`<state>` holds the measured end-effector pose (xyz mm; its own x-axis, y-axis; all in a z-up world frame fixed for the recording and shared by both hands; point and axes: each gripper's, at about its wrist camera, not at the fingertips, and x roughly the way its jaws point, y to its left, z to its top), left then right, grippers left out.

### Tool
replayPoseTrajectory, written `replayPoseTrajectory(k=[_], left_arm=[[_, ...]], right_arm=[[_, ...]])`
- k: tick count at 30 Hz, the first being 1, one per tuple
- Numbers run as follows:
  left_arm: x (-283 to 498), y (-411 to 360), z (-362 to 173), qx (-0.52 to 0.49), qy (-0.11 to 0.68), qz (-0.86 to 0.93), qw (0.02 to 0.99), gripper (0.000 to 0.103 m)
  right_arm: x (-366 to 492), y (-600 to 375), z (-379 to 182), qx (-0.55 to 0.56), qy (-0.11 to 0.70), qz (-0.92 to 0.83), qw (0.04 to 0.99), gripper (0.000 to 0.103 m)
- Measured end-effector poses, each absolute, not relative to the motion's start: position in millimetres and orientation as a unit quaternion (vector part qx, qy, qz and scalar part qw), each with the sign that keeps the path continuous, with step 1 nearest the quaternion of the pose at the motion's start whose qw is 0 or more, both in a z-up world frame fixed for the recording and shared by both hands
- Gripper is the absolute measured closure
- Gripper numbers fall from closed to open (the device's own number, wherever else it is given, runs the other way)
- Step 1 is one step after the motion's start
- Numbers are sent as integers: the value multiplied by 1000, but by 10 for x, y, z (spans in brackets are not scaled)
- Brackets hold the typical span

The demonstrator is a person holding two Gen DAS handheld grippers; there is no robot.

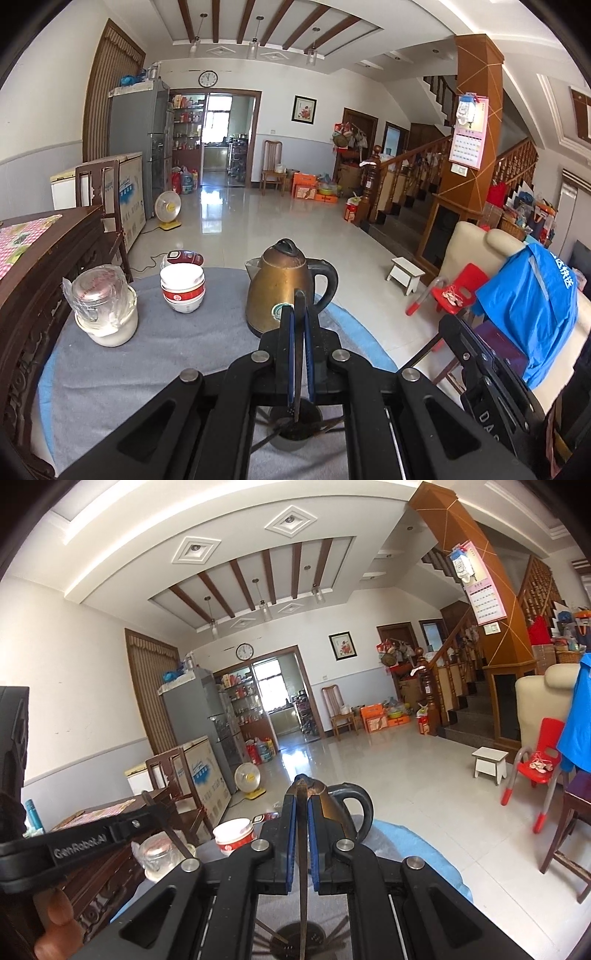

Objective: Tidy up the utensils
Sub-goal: 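Lower both held chopsticks into the grey holder cup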

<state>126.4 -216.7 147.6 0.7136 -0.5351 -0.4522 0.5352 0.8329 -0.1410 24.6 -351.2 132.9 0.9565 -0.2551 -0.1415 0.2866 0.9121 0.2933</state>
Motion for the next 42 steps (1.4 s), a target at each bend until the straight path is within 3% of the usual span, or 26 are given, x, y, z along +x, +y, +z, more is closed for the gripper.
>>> replayPoseTrajectory(k=[15, 42], left_arm=[[1600, -2342, 988, -10, 287, -251, 924, 98], [1511, -2336, 742, 37, 300, -224, 926, 97]], right_arm=[[455, -3500, 968, 170, 80, -144, 972, 96], [376, -3468, 720, 192, 126, -130, 964, 96]])
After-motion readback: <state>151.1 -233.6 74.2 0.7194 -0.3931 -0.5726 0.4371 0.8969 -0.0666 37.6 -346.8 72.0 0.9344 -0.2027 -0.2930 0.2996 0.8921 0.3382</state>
